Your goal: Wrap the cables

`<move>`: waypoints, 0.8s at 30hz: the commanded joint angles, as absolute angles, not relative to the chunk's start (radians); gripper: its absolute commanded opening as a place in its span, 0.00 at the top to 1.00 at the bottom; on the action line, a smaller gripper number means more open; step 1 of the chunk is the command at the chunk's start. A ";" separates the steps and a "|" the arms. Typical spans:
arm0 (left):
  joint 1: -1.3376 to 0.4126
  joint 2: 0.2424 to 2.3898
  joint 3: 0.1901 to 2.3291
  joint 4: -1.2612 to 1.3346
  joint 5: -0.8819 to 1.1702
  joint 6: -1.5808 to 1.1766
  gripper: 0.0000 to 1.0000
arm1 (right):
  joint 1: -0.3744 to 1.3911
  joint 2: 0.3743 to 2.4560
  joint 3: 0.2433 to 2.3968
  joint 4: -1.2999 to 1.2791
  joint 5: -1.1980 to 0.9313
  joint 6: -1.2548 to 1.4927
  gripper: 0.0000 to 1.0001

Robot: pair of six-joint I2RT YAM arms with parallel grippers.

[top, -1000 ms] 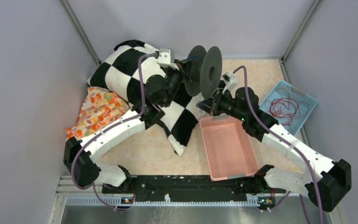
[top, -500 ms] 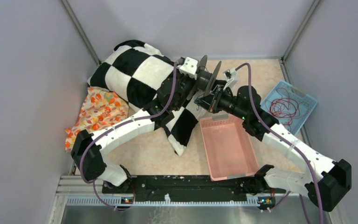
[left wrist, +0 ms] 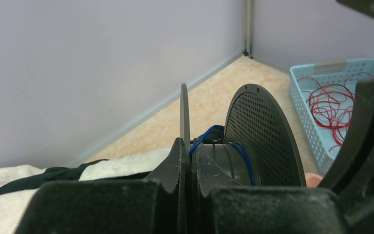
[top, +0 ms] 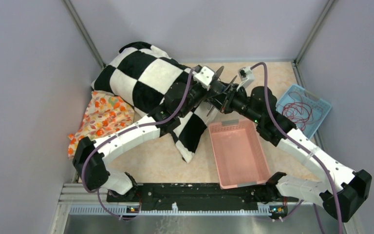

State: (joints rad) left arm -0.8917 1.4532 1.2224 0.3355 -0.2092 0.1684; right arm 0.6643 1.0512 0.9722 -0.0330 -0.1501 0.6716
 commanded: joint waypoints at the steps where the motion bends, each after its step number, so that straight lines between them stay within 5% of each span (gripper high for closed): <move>1: -0.907 1.356 1.229 0.393 -0.077 0.193 1.00 | 0.653 1.049 1.078 -0.136 -0.011 0.548 0.99; 24: -0.904 1.336 1.290 0.329 -0.038 0.231 1.00 | 0.651 1.198 1.272 -0.469 0.202 0.092 0.97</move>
State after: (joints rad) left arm -0.8993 1.4048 1.2140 0.1963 -0.0349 0.2207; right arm 0.6579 1.1584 1.2282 -0.3191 0.1585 0.2085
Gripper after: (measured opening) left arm 0.030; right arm 0.014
